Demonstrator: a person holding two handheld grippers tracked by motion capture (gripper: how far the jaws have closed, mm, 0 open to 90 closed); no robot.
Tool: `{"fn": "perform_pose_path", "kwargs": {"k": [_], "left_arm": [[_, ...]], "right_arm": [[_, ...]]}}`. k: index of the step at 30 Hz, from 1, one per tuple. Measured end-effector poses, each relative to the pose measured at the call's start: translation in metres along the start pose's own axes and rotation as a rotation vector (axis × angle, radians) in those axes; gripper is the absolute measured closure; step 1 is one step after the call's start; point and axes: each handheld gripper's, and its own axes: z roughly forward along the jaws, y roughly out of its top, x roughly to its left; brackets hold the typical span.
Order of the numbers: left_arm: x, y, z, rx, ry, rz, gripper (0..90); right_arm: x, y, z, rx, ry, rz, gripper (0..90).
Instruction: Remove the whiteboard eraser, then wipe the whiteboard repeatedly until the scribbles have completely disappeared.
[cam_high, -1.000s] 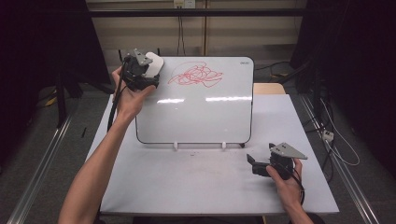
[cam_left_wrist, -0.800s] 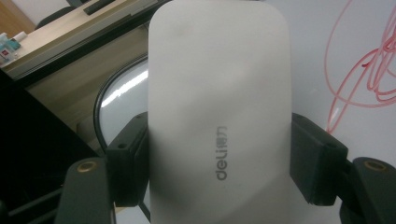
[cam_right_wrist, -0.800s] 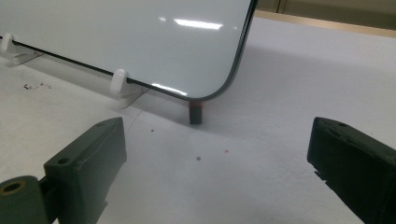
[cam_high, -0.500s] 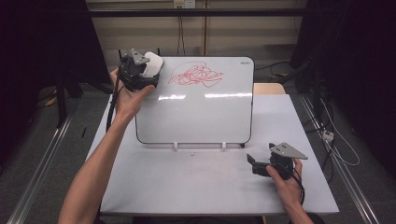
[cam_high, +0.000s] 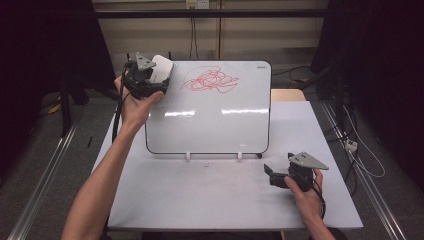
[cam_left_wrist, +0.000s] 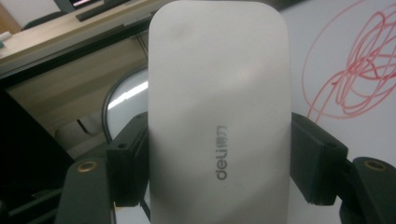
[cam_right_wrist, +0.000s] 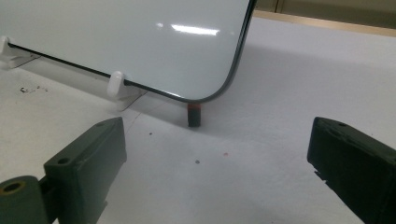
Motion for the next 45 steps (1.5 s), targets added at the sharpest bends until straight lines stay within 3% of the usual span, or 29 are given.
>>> {"fn": "perform_pose_path", "kwargs": {"k": [5, 8, 9, 15, 22, 28, 36, 39, 45], "left_arm": [[0.002, -0.003, -0.005, -0.020, -0.008, -0.014, 31.2], [0.002, -0.007, -0.007, -0.050, -0.005, -0.053, 31.2], [0.004, -0.008, -0.009, -0.038, -0.015, -0.038, 31.1], [-0.001, -0.016, -0.015, -0.061, -0.017, -0.064, 31.1], [-0.004, -0.019, -0.020, -0.075, -0.039, -0.066, 31.1], [-0.011, -0.017, -0.015, -0.082, -0.063, -0.068, 31.1], [-0.020, -0.013, -0.008, -0.062, -0.065, -0.022, 31.1], [-0.027, -0.007, -0.005, -0.047, -0.075, 0.014, 31.1], [-0.036, 0.003, 0.007, -0.032, -0.081, 0.042, 31.1]], "right_arm": [[0.000, 0.000, -0.001, 0.001, 0.001, 0.000, 4.3], [0.000, 0.000, -0.001, -0.001, -0.001, 0.001, 4.3], [0.000, 0.000, -0.001, -0.003, -0.001, -0.001, 4.3], [0.001, -0.001, -0.003, -0.004, 0.006, -0.001, 4.3], [-0.001, -0.001, -0.006, -0.011, 0.003, 0.004, 4.3], [-0.001, 0.000, -0.004, -0.013, 0.003, 0.004, 4.3], [0.000, -0.001, -0.004, -0.009, 0.001, 0.010, 5.2], [-0.002, -0.001, -0.005, -0.010, -0.004, 0.012, 5.0], [-0.002, -0.003, -0.008, -0.011, 0.000, 0.009, 4.7]]}}
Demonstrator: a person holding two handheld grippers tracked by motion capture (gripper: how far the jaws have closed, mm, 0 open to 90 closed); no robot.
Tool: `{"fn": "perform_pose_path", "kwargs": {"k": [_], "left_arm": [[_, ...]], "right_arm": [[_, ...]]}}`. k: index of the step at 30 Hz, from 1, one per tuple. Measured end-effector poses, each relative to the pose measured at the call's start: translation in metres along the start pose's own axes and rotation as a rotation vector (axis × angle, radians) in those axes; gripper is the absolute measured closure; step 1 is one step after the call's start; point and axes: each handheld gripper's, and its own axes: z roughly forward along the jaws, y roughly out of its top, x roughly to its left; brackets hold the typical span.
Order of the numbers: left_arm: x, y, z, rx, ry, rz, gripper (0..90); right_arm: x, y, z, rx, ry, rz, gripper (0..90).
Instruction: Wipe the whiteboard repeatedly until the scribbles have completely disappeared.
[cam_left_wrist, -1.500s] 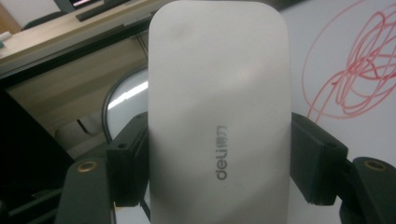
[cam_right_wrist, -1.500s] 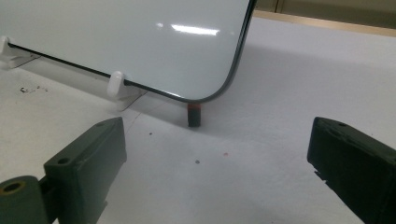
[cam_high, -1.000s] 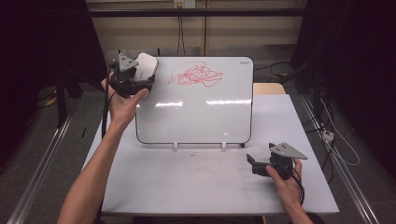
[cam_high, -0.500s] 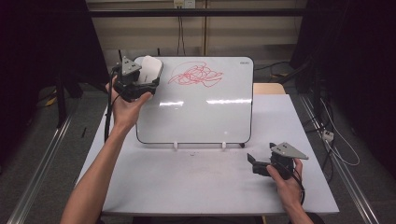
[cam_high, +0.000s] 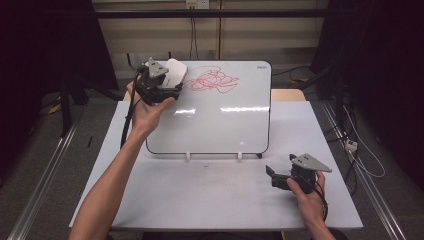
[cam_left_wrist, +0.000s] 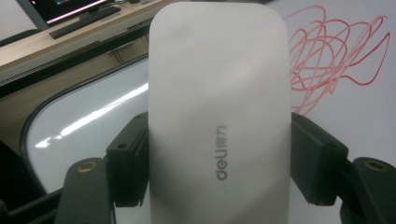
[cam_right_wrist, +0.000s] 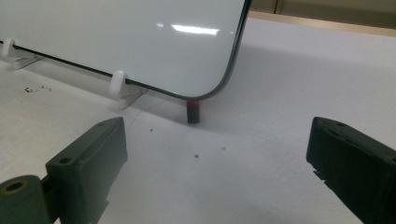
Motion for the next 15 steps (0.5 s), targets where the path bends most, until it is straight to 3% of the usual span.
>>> {"fn": "perform_pose_path", "kwargs": {"k": [15], "left_arm": [[-0.006, 0.013, 0.017, 0.030, 0.052, 0.064, 31.1]], "right_arm": [[0.000, 0.000, 0.000, 0.003, 0.002, -0.003, 4.4]]}}
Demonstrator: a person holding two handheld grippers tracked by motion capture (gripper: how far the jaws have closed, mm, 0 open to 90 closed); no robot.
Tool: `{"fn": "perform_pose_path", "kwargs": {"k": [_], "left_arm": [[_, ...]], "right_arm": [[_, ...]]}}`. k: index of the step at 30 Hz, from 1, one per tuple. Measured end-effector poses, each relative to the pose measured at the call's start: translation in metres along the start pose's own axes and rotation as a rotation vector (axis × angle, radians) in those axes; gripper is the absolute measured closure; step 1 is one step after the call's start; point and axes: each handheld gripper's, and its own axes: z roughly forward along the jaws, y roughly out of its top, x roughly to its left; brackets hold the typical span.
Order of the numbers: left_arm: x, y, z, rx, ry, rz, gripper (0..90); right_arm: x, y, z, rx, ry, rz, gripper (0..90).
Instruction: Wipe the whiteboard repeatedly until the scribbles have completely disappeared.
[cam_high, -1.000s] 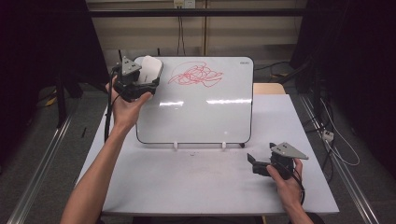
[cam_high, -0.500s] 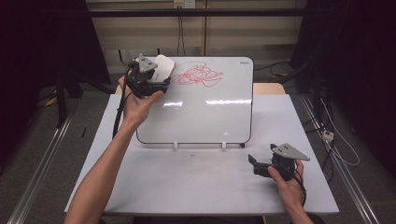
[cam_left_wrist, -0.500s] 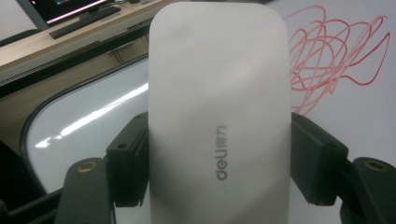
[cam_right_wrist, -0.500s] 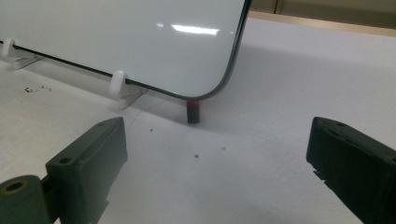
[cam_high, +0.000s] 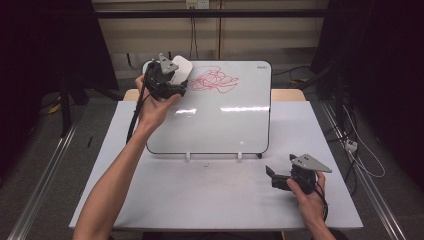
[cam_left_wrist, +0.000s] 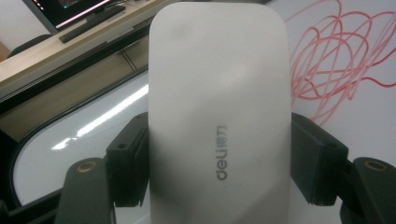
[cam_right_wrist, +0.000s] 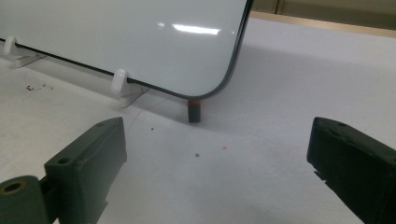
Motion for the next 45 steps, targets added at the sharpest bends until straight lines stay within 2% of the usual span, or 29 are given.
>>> {"fn": "perform_pose_path", "kwargs": {"k": [3, 6, 8, 9, 15, 26, 37, 45], "left_arm": [[0.000, 0.004, 0.001, 0.001, 0.009, 0.011, 31.1], [0.000, 0.006, 0.004, 0.020, 0.029, 0.050, 31.1], [0.000, 0.005, 0.007, 0.011, 0.036, 0.030, 31.1], [0.001, 0.005, 0.006, 0.036, 0.025, 0.046, 31.1], [-0.004, 0.003, 0.013, 0.041, 0.071, 0.064, 31.0], [-0.007, 0.004, 0.015, 0.035, 0.089, 0.041, 31.0], [-0.014, 0.004, 0.018, 0.039, 0.090, 0.036, 31.0], [-0.027, 0.005, 0.022, 0.047, 0.072, 0.063, 31.0]], "right_arm": [[-0.001, 0.000, 0.000, 0.002, -0.001, 0.002, 4.4], [0.000, 0.000, 0.001, 0.000, 0.002, -0.004, 4.4], [0.000, 0.000, 0.001, 0.002, 0.004, -0.003, 4.4], [0.000, 0.000, 0.000, 0.000, 0.004, -0.002, 4.4], [0.000, -0.001, 0.001, 0.000, 0.008, 0.004, 4.4], [0.000, -0.001, 0.003, 0.009, 0.011, 0.002, 4.4], [0.000, -0.001, 0.003, 0.011, 0.011, -0.005, 4.4], [0.000, -0.001, 0.003, 0.010, 0.013, -0.003, 4.4]]}}
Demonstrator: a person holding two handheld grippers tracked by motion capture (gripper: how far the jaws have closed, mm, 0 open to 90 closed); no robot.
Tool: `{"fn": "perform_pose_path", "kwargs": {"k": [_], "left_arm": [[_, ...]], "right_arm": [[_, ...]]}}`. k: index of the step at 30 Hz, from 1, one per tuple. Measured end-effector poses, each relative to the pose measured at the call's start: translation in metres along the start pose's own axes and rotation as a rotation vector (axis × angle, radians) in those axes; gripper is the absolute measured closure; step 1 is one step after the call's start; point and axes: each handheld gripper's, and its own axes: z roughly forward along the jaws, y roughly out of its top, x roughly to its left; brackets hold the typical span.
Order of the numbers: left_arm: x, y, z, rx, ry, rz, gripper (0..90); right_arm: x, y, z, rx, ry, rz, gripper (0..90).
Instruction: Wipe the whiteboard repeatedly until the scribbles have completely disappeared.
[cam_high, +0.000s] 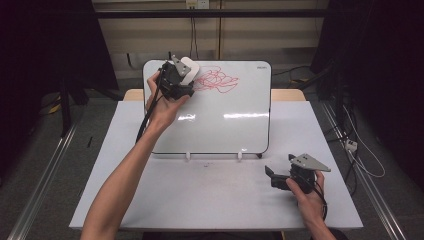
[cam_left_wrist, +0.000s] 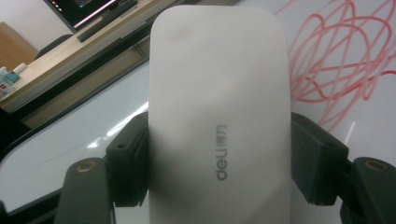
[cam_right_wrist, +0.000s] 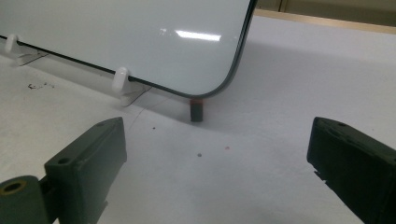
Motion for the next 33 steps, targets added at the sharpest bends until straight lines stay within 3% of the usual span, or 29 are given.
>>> {"fn": "perform_pose_path", "kwargs": {"k": [17, 33], "left_arm": [[-0.029, -0.002, 0.001, 0.013, -0.022, 0.073, 31.0], [-0.071, -0.014, -0.001, 0.015, -0.044, 0.127, 30.9]], "right_arm": [[0.001, 0.000, 0.000, -0.002, 0.002, -0.002, 4.4], [0.002, 0.000, 0.001, 0.003, 0.002, -0.005, 4.4]]}}
